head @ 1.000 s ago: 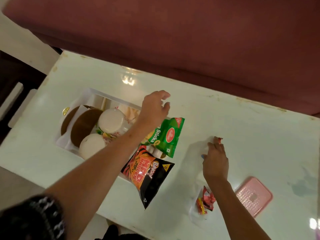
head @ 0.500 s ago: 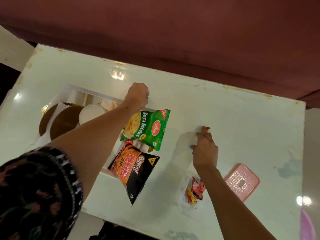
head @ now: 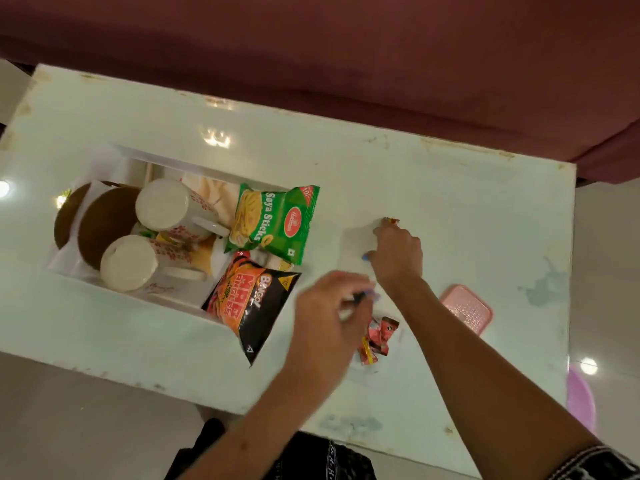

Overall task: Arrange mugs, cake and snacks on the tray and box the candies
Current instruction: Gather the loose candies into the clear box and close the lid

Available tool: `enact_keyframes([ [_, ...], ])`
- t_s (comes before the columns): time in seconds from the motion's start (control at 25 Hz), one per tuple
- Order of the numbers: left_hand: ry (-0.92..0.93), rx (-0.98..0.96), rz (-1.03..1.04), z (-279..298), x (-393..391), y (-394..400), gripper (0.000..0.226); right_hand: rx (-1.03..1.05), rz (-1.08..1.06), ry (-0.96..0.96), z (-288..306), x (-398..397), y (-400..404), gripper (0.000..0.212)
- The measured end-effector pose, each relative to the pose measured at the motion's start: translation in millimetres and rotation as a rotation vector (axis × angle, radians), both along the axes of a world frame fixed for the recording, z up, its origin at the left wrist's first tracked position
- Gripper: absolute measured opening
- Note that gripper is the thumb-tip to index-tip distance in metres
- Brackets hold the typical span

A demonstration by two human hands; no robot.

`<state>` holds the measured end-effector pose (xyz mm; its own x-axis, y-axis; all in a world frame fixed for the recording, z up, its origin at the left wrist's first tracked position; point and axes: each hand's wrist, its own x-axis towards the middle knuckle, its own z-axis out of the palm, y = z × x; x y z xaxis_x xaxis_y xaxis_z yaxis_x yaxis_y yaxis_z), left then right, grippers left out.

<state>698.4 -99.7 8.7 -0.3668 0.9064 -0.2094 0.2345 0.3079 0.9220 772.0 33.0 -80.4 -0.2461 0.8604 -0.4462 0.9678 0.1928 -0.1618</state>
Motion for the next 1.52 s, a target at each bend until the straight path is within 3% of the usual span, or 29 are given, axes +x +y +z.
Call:
enact_keyframes([
  [0.24,0.049,-0.237,-0.027,-40,40,-43,0.021,0.097,-0.016,0.114,-10,19,4,0.035],
  [0.48,0.064,-0.228,0.024,-40,23,-44,0.018,0.141,-0.629,0.640,28,49,-16,0.021],
  [0.68,0.106,-0.224,0.007,-44,16,-58,0.020,0.185,-0.637,0.793,70,78,-108,0.020],
  [0.92,0.077,-0.296,-0.042,-48,22,-69,0.027,0.143,-0.386,0.572,62,65,-172,0.034],
  [1.08,-0.007,-0.348,-0.021,-51,19,-72,0.033,0.264,-0.674,0.483,48,92,-153,0.034],
  [1.24,-0.065,-0.379,-0.035,-53,20,-71,0.039,0.054,-0.971,0.216,17,110,-105,0.085],
  [1.36,-0.078,-0.377,-0.041,-54,21,-70,0.040,0.004,-0.903,0.023,-1,101,-90,0.092],
  [1.52,-0.085,-0.387,-0.033,-57,19,-68,0.041,0.010,-0.877,0.023,-7,100,-87,0.082],
])
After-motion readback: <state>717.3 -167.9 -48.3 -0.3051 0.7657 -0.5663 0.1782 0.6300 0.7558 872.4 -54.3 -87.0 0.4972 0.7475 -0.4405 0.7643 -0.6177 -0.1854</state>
